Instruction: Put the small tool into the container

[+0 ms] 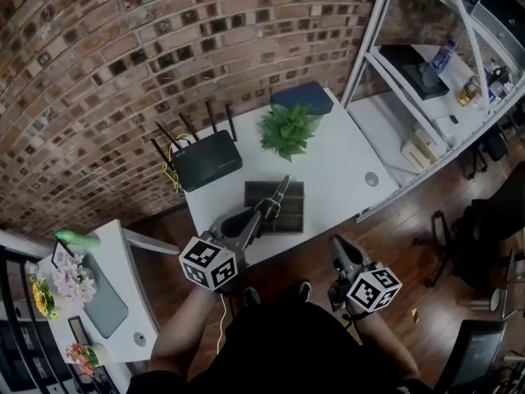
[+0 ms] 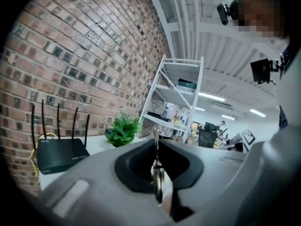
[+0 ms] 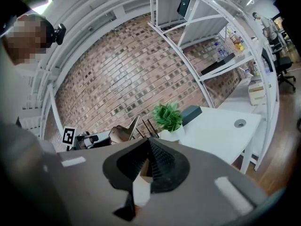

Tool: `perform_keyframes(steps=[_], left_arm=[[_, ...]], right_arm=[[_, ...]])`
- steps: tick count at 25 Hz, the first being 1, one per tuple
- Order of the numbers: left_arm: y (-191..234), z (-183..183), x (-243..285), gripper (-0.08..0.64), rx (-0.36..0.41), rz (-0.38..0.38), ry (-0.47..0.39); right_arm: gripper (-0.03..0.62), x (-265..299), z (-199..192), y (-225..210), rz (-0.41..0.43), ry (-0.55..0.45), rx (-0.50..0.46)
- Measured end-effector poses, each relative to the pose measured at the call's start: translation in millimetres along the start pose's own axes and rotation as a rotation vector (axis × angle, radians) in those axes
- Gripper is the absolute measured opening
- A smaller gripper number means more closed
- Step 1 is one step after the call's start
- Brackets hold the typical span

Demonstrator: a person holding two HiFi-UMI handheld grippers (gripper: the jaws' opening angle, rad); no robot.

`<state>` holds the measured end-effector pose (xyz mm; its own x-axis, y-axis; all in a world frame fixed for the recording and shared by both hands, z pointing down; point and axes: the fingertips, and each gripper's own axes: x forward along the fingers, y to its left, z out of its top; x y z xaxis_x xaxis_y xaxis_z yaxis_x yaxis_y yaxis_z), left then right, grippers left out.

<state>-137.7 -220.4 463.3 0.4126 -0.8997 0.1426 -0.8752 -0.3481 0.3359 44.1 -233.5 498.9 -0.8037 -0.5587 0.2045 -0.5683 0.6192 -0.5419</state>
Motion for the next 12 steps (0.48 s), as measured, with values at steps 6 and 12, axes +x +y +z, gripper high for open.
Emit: perform_keyframes(steps=[6, 12], left_arm=[[-4.6, 15.5, 24.3, 0.020, 0.047, -0.056, -0.050], [-3.7, 3.0, 58.2, 0.020, 0.061, -0.158, -0.033]], right_arm=[[0.009, -11.2, -16.2, 2.7, -0.023, 0.012, 0.021], [0.009, -25.8, -22.8, -5.8, -0.080, 0.010, 0.031]])
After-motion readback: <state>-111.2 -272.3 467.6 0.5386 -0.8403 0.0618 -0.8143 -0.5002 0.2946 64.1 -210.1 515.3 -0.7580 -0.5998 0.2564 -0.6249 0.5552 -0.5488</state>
